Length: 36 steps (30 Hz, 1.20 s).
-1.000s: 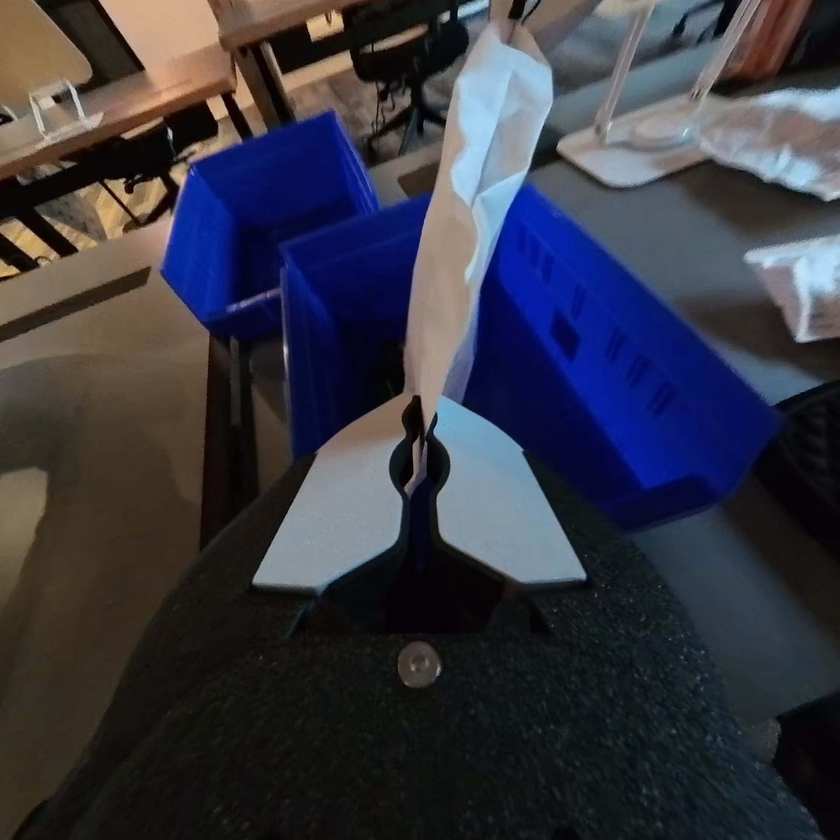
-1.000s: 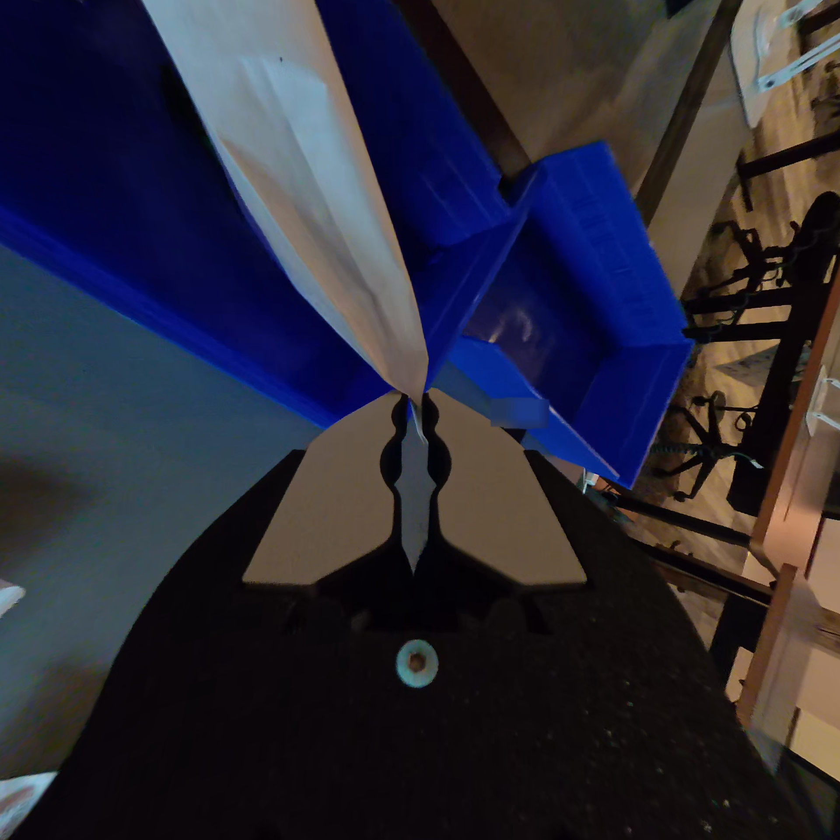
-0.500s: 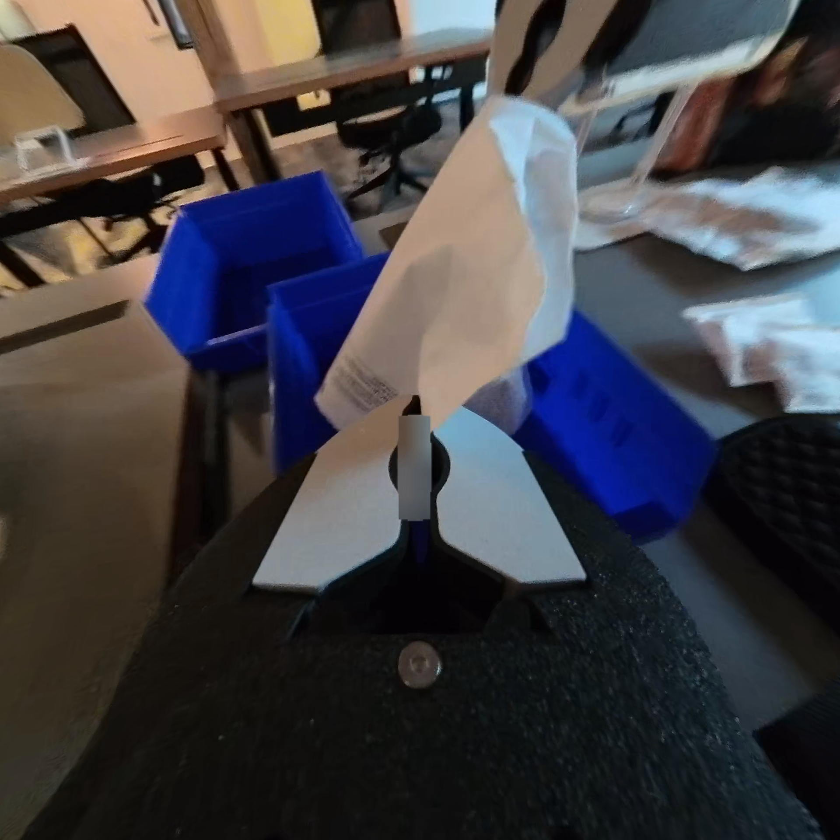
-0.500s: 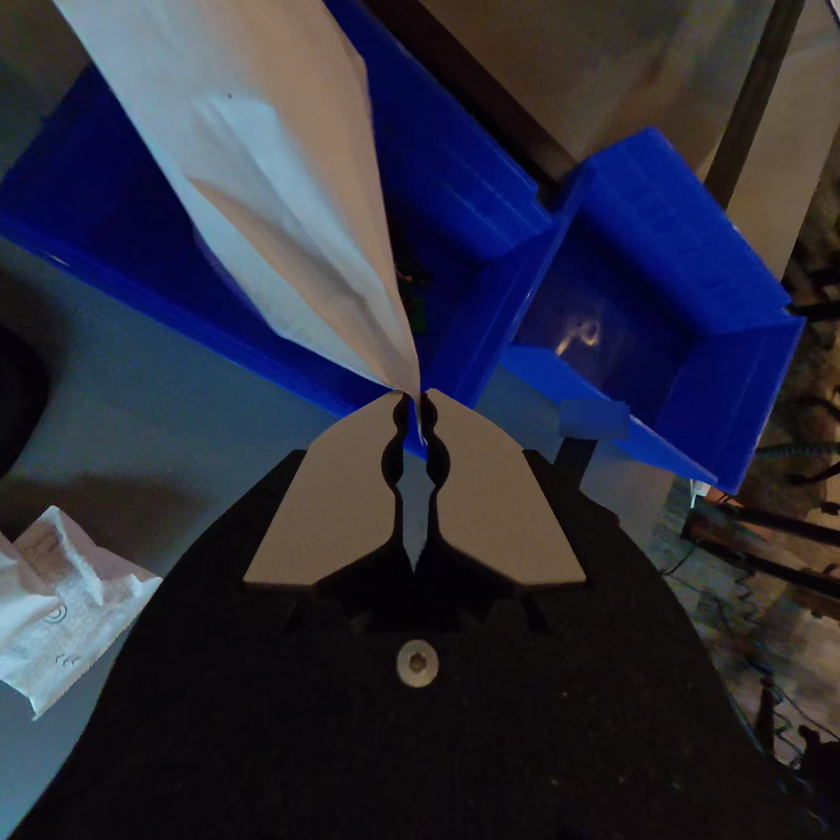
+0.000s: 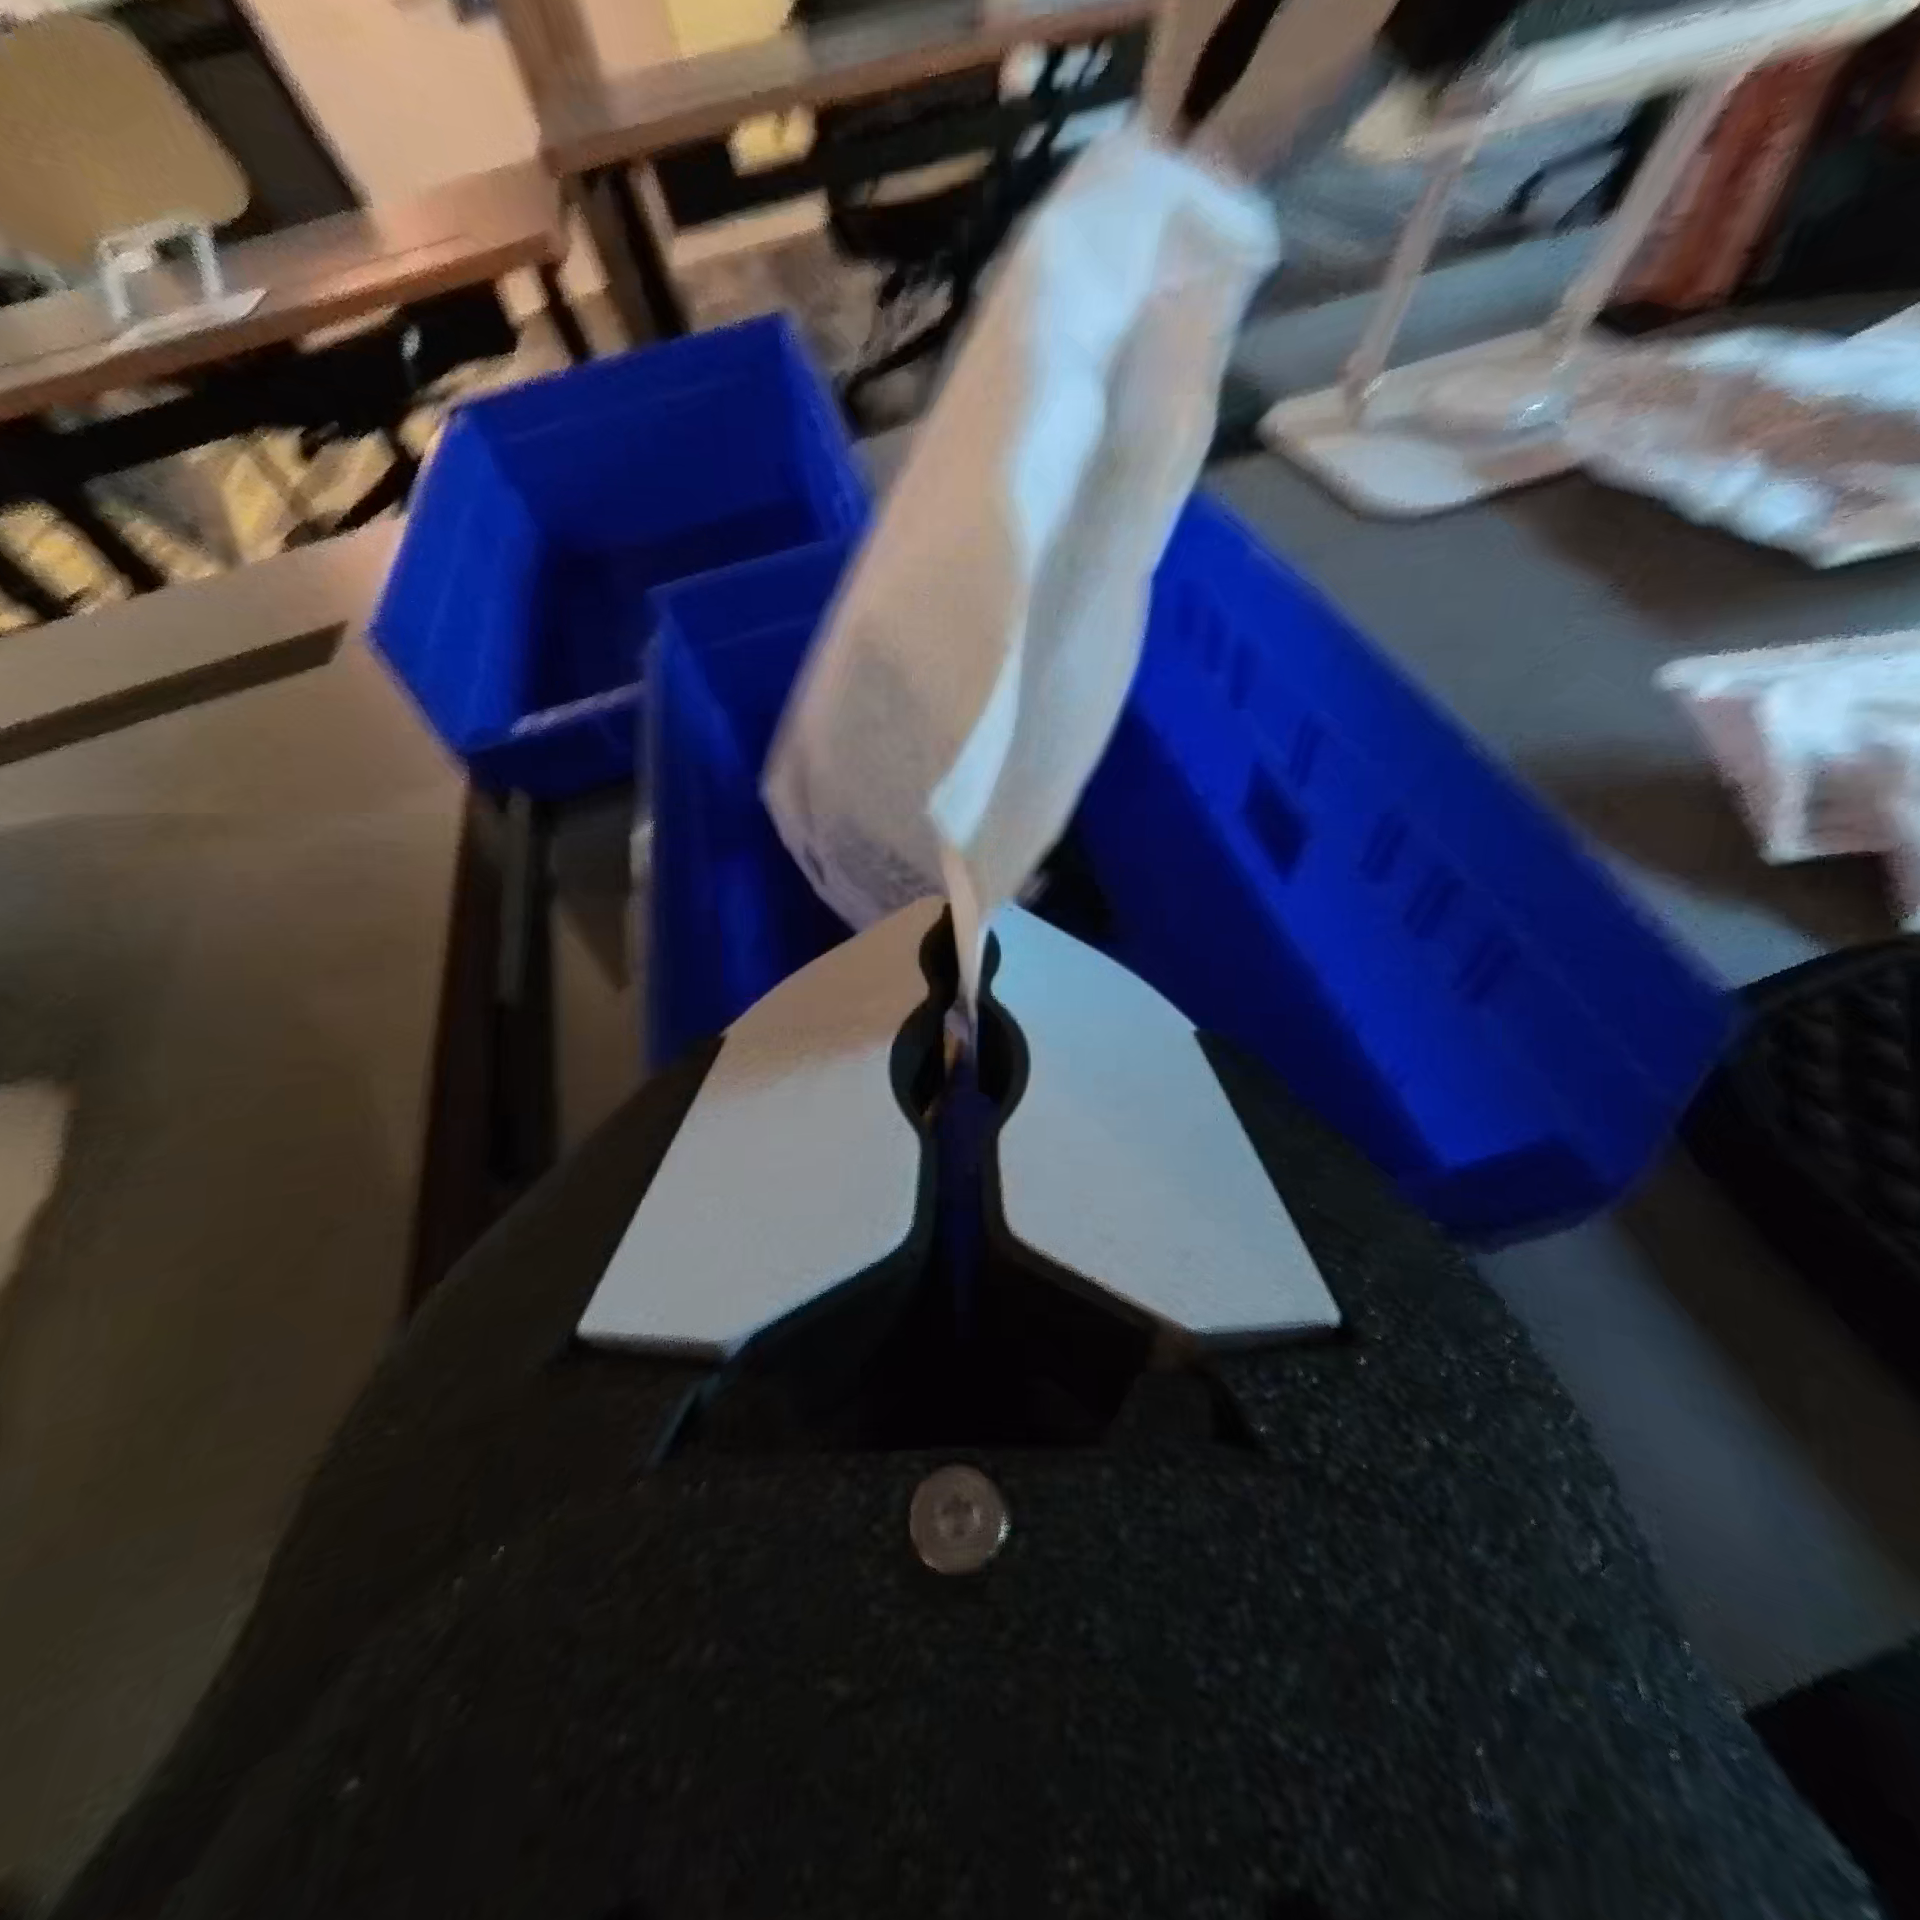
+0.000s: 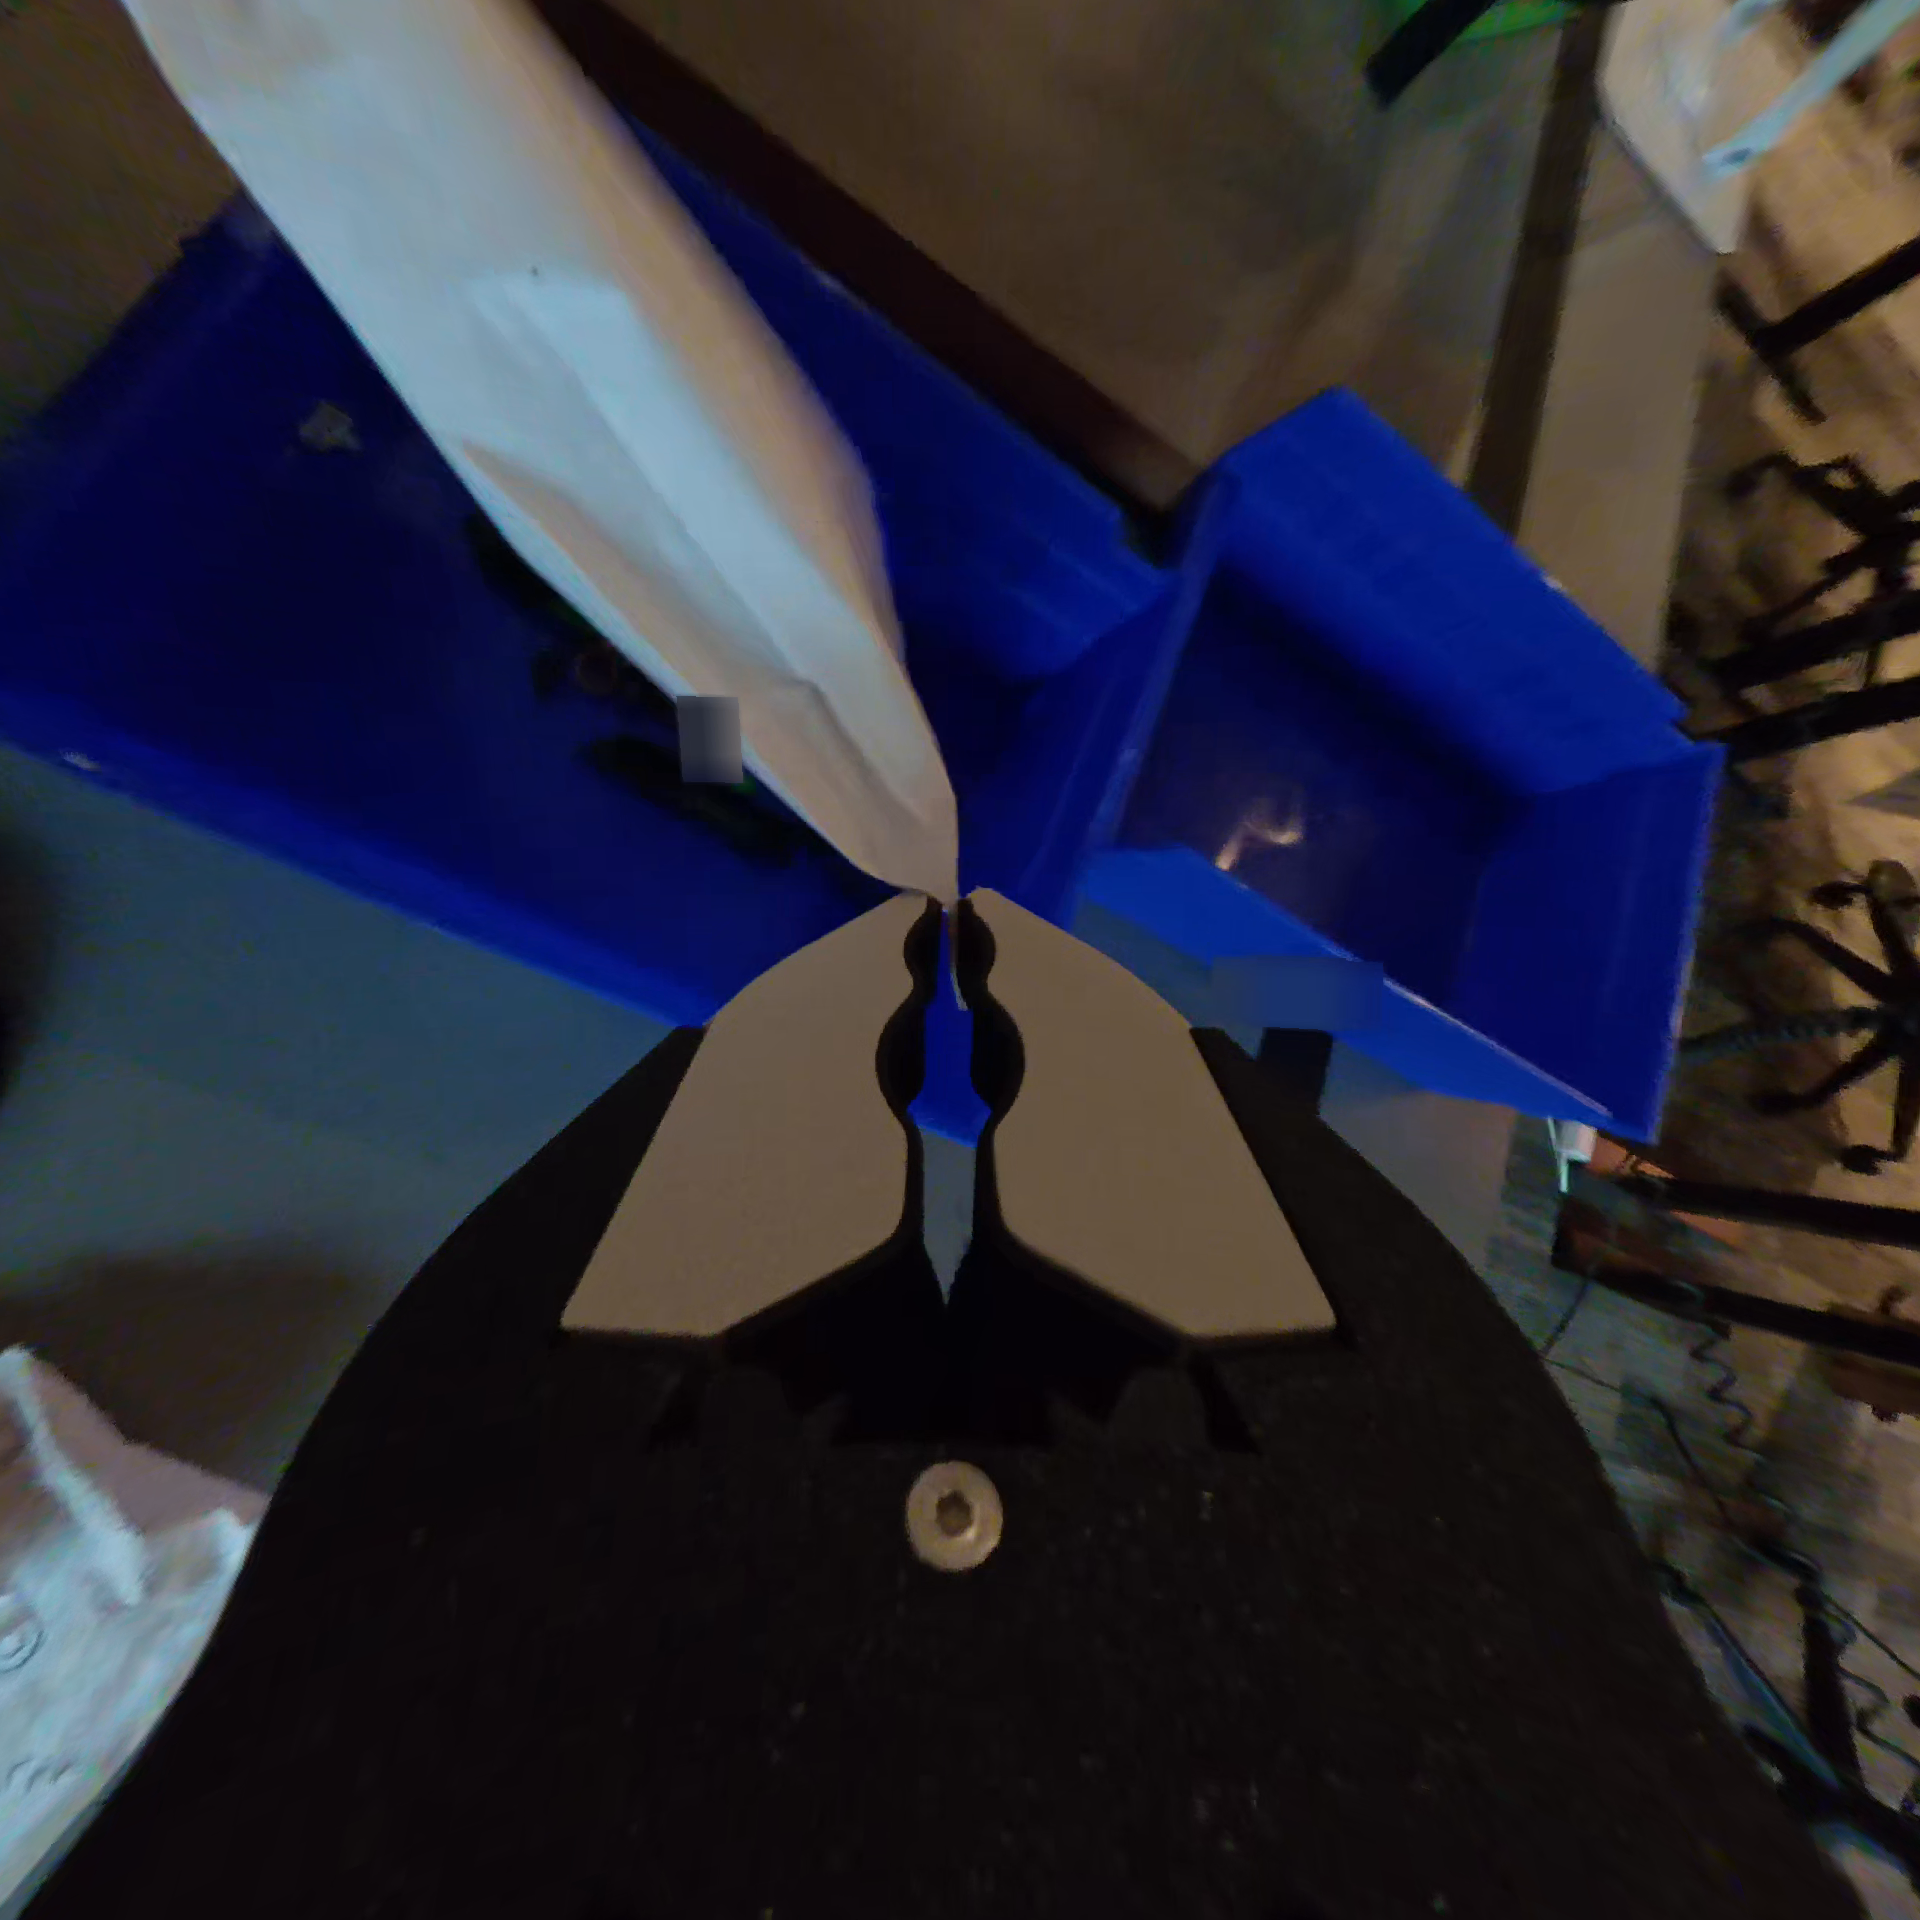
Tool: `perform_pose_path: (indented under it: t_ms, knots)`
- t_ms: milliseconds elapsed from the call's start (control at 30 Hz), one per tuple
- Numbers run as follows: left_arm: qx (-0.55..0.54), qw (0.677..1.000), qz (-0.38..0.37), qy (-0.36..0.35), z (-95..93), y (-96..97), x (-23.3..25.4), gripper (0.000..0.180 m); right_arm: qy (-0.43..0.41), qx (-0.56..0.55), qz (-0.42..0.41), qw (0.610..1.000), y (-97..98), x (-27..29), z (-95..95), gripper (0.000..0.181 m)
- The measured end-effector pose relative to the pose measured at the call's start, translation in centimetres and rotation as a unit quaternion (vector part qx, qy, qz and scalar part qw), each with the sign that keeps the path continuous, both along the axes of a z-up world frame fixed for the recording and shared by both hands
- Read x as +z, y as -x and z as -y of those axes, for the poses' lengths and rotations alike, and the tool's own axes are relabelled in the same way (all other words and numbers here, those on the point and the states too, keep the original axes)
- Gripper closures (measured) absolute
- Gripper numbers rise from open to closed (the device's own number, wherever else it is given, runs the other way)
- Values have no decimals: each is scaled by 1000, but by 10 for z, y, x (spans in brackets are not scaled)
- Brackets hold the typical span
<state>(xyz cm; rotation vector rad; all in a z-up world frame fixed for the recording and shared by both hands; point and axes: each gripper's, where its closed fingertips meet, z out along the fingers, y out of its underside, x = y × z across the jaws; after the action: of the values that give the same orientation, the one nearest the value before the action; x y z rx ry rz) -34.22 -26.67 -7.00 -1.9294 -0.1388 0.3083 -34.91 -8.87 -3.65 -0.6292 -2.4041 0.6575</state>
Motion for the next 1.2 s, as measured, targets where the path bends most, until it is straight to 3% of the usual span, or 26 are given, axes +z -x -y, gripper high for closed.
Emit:
perform_pose_path:
  t_ms: [100, 200, 300, 500, 667, 767, 833, 933, 1067, 1200]
  knots:
    - [-1, 1000, 1, -7, -4, -2, 3, 180, -33, 3, 0, 999, -1, -5, -1, 179]
    - [22, 1000, -11, 15, 10, 11, -1, 180, -8, -9, 10, 1000, -5, -3, -10, 179]
    - [2, 1000, 12, -14, 12, 5, 3, 180, 16, -7, 4, 1000, -10, 4, -11, 179]
    - [-39, 999, -23, -2, -3, -12, 1, 180, -17, 4, 14, 1000, -16, -9, -6, 179]
    - [-1, 998, -63, 14, 4, 0, 6, 180, -8, -15, -16, 1000, -15, 2, -19, 178]
    - [-16, 997, -67, -15, 3, -6, 17, 180, 23, -31, -46, 998, -17, 9, -24, 177]
    - [-6, 996, -82, -14, 1, -7, 21, 180, 18, -35, -79, 996, -16, 14, -24, 164]
    - [11, 995, -97, -14, -3, -9, 25, 180, 57, -27, -81, 995, -26, 20, -10, 124]
    - [28, 983, -175, 54, -7, -15, 17, 180, 48, 11, -107, 993, -47, 23, 8, 92]
    - [28, 965, -240, 107, -19, -28, 15, 180, 41, 117, -67, 990, -77, 1, 71, 87]
